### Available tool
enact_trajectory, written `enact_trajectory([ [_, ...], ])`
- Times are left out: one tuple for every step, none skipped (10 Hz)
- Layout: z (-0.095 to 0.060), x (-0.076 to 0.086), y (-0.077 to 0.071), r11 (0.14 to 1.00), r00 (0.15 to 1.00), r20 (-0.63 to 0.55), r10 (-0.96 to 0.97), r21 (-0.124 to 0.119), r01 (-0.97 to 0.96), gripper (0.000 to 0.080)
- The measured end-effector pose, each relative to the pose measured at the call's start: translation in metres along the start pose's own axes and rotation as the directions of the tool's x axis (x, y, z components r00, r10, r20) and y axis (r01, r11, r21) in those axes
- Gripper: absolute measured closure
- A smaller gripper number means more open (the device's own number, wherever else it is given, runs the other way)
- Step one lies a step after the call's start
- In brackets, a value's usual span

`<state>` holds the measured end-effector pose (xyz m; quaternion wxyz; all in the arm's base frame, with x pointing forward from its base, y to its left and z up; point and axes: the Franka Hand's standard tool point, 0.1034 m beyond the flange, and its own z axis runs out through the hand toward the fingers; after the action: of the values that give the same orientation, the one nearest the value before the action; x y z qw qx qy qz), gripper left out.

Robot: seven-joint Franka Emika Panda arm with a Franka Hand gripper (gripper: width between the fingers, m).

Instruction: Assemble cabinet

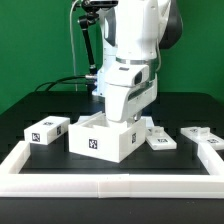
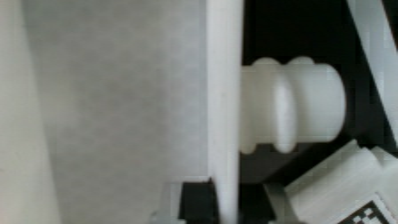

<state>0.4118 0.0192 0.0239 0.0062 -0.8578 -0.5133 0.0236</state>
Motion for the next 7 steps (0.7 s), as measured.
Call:
enact_trajectory([
  [-0.001, -0.001, 0.002, 0.999, 0.999, 0.001, -0.039, -0.001, 0.039, 0.0764],
  [-0.002, -0.001, 0.012, 0.990, 0.990, 0.003, -0.143, -0.002, 0.143, 0.0764],
  [0.000, 0.002, 0.021, 0.980, 0.980, 0.005, -0.200, 0.001, 0.200, 0.0764],
  [-0.001, 0.007, 0.028, 0.969, 0.969, 0.001, -0.248, -0.009, 0.248, 0.0764],
  [-0.002, 0.013, 0.033, 0.955, 0.955, 0.005, -0.296, -0.015, 0.296, 0.0764],
  [-0.002, 0.021, 0.036, 0.943, 0.943, 0.012, -0.333, -0.024, 0.333, 0.0764],
  [-0.002, 0.020, 0.036, 0.944, 0.945, 0.011, -0.328, -0.025, 0.328, 0.0764],
])
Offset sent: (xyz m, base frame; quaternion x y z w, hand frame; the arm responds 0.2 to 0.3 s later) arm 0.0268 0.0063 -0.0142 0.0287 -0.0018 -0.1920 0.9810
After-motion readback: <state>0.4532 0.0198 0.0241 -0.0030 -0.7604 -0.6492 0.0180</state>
